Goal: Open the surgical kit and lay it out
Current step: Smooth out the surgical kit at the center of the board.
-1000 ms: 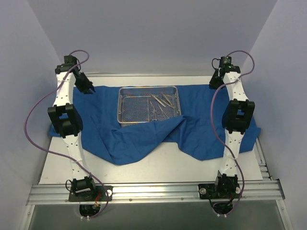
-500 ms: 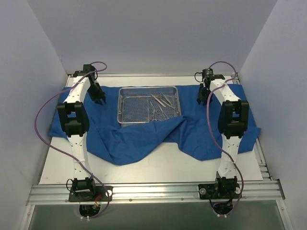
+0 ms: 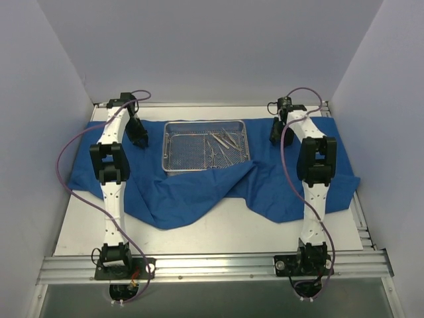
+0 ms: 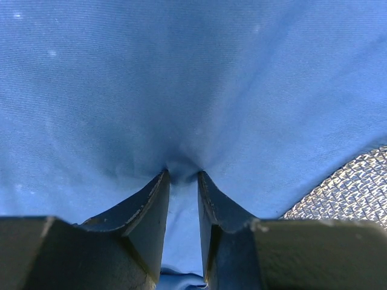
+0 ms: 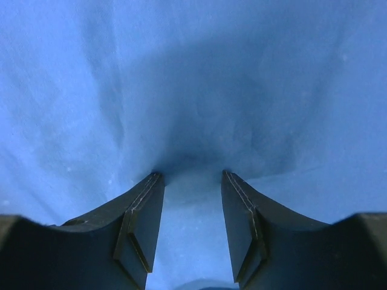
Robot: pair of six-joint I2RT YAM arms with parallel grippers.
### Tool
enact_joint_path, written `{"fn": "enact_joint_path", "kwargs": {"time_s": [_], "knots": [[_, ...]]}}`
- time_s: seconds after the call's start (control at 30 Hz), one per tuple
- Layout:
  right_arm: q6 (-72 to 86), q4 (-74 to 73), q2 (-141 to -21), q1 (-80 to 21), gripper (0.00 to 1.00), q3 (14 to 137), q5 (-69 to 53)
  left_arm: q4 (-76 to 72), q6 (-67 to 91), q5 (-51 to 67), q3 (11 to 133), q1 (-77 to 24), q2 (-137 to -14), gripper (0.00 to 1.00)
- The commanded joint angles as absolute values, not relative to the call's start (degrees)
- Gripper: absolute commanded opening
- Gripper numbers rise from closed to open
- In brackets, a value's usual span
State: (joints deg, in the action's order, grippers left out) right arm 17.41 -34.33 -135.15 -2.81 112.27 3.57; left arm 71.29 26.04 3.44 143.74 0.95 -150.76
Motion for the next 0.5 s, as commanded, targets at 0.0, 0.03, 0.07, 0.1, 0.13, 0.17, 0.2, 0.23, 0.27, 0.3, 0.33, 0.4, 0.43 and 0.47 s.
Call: {"fn": "enact_joint_path", "kwargs": {"time_s": [0.0, 0.03, 0.07, 0.1, 0.13, 0.17, 0.2, 0.23, 0.27, 0.3, 0.33, 0.4, 0.43, 0.47], "knots": [[17.84, -37.17, -142.2, -1.67, 0.44, 114.15, 4.13, 70.58, 25.66, 5.53, 146.86, 1.58, -154.51, 0.35], [17.84, -37.44, -143.43, -1.06, 0.44, 114.87, 4.13, 70.14, 25.84, 5.89, 147.39, 1.84, -154.86, 0.35], [17.93, -37.7, -143.87, -0.79, 0.45, 115.66, 4.13, 69.79, 25.93, 6.85, 147.83, 1.93, -155.56, 0.35], [17.84, -38.14, -144.4, -0.62, 0.45, 116.27, 4.13, 69.44, 26.1, 7.46, 148.27, 2.02, -156.0, 0.35], [17.93, -38.41, -145.27, -0.35, 0.45, 117.24, 4.22, 68.82, 26.36, 7.91, 149.32, 2.2, -156.35, 0.35], [17.93, -38.5, -145.54, -0.26, 0.45, 117.51, 4.31, 68.47, 26.28, 8.43, 149.94, 2.37, -156.79, 0.35], [18.02, -38.67, -145.81, -0.26, 0.45, 117.6, 4.13, 68.03, 26.45, 9.39, 150.46, 2.29, -157.49, 0.35], [18.1, -38.67, -146.16, -0.26, 0.46, 117.68, 4.04, 66.9, 26.54, 10.01, 151.43, 2.29, -157.93, 0.35], [18.11, -38.67, -146.25, 1.3, 0.46, 117.69, 3.96, 66.28, 26.63, 10.63, 151.7, 2.37, -158.46, 0.35], [18.19, -38.76, -146.51, 1.41, 0.47, 117.77, 3.96, 65.83, 26.72, 10.98, 152.22, 2.37, -158.73, 0.35], [18.19, -38.85, -147.04, 1.49, 0.47, 118.03, 3.87, 65.13, 27.15, 10.99, 152.84, 2.37, -159.08, 0.36], [18.02, -39.28, -147.57, 1.58, 0.48, 118.56, 3.87, 64.25, 27.77, 11.95, 153.89, 2.72, -160.05, 0.36], [18.1, -39.55, -148.26, 1.58, 0.48, 119.0, 3.95, 63.03, 28.64, 12.3, 153.98, 3.16, -160.22, 0.36], [18.11, -39.72, -148.53, 1.67, 0.48, 119.61, 3.87, 62.32, 28.91, 12.65, 154.25, 3.43, -160.57, 0.37]]}}
